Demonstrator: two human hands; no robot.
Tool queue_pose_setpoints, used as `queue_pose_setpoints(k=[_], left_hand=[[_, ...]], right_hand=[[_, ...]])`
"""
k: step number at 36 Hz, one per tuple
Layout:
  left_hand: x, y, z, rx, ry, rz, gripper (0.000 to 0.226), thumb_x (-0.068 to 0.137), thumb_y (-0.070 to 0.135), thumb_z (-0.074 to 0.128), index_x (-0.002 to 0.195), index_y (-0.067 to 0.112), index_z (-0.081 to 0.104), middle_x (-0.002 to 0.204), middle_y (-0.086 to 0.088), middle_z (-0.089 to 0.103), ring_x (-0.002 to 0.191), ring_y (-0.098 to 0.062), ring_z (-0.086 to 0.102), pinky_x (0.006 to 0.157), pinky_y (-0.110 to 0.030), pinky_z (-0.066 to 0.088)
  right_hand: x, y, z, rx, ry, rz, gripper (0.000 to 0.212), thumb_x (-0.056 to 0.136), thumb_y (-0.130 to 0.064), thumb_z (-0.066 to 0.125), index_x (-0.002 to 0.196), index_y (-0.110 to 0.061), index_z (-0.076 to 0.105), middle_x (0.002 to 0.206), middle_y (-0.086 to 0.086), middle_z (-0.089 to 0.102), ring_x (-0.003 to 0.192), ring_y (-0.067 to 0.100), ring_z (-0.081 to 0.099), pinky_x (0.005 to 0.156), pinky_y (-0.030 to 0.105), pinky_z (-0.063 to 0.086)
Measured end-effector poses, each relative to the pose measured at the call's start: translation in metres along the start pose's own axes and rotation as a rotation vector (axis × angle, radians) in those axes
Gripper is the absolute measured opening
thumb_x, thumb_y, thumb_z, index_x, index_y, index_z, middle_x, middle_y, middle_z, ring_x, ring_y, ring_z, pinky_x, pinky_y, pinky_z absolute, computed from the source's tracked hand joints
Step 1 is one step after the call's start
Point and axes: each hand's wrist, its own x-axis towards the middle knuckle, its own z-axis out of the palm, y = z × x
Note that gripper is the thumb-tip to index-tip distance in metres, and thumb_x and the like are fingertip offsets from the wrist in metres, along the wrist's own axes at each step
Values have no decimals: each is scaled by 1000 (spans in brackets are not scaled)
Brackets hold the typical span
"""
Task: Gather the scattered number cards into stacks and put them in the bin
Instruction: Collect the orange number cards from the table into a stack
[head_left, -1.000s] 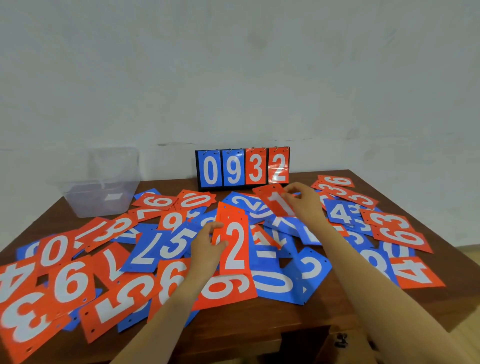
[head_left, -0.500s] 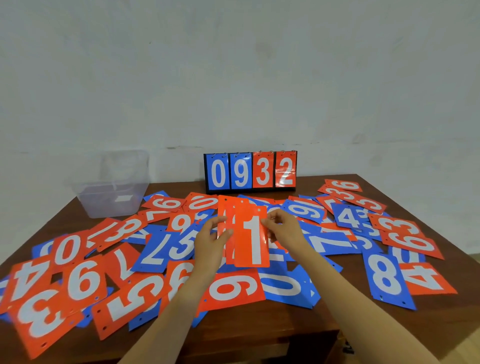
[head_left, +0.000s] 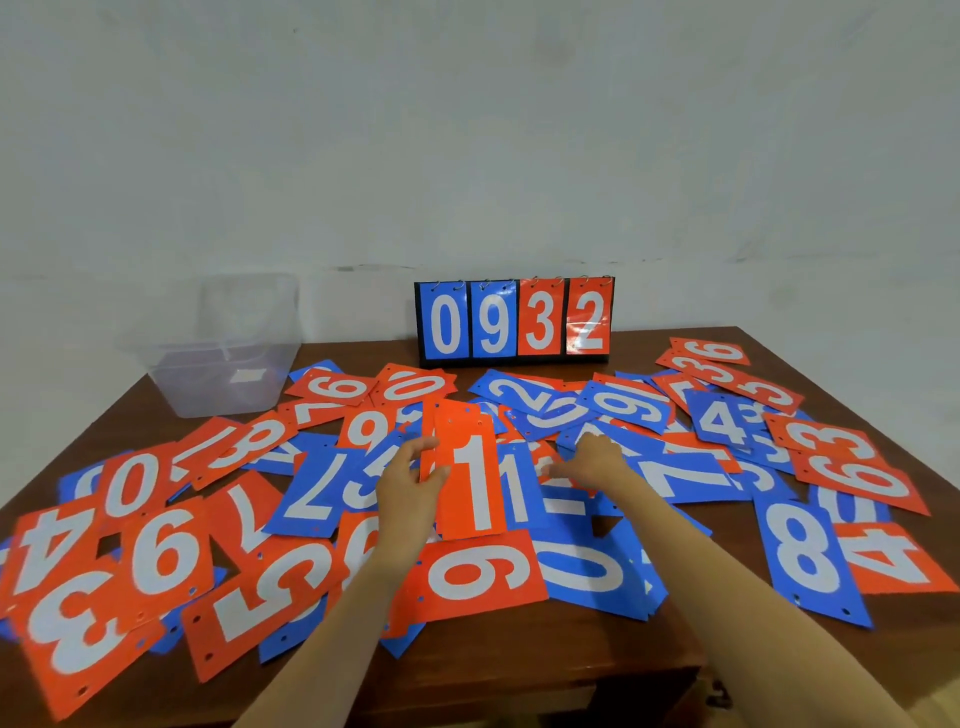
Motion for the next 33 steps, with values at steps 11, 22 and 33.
queue_pose_setpoints(k=[11,22,33], left_hand=[[9,-12,10,156,14,0,35,90,12,62,120,27,56,138,-1,50,127,-21,48,96,-42,51],[2,-5,9,152,23,16,34,90,10,61,120,26,57,141,-1,48,130,-21,44,98,-43,49],[-11,15,16,137,5,50,31,90,12,62,116,28,56,137,-1,50,126,-21,48,97,-41,50]], right_hand=[[13,-25,5,-170,-114,27,78,74,-52,72,133,-11,42,133,9,49,121,26,49,101,37,45],[8,-15,-12,16,-48,114,30,96,-19,50,122,-3,51,100,11,56,89,22,55,77,30,49],[-31,28,-60,301,269,-67,31,98,-13,42,123,-6,58,124,15,59,111,29,57,90,36,47]])
